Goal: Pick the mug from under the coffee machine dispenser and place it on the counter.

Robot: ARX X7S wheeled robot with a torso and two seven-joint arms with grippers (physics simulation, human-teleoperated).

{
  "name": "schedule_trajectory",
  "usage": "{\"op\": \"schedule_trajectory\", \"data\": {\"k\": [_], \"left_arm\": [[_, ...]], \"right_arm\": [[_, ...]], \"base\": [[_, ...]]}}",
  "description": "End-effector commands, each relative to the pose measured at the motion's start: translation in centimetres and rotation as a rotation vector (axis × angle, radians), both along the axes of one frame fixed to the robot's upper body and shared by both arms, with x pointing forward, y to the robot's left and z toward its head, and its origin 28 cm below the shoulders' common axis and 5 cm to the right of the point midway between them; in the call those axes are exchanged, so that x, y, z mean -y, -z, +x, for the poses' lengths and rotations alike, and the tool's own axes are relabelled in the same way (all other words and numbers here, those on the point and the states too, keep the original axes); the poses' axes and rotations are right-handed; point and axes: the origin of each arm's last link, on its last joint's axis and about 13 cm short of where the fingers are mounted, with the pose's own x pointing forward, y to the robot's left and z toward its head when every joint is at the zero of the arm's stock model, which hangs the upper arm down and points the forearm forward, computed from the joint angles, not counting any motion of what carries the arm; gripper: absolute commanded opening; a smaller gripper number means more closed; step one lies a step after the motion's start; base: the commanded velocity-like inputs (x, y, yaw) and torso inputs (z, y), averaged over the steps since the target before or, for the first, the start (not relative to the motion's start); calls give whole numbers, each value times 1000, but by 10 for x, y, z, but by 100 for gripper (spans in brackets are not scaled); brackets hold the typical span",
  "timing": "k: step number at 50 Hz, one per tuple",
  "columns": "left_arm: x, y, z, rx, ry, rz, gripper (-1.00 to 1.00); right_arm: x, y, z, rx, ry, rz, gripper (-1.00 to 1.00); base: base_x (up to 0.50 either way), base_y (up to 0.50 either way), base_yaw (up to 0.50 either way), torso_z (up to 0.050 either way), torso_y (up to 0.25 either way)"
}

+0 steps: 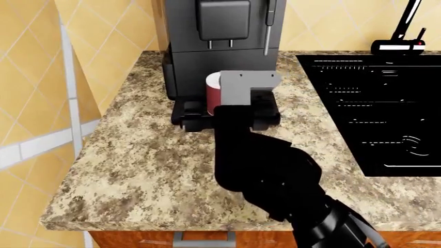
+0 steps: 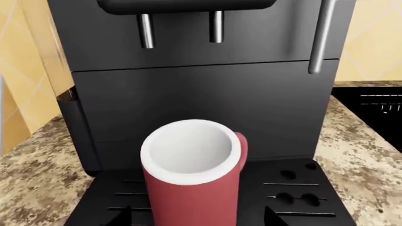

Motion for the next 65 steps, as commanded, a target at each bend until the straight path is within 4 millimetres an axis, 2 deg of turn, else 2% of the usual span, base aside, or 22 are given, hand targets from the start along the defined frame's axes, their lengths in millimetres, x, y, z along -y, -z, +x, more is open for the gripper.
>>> {"op": "schedule_trajectory", "data": {"k": [1, 8, 43, 65], "left_arm": [[0, 0, 0, 0, -1, -3, 100], [-1, 0, 0, 2, -1, -5, 100], [0, 0, 0, 6, -1, -3, 100], [0, 0, 0, 6, 1, -2, 100]], "right_arm": [[1, 0, 5, 12, 6, 21, 100], [0, -5, 6, 19, -6, 32, 100], [-6, 7, 14, -12, -28, 38, 100], [-6, 4, 20, -3, 0, 15, 100]], "base": [[0, 0, 0, 0, 0], [0, 0, 0, 0, 0], [0, 0, 0, 0, 0], [0, 0, 0, 0, 0]]}}
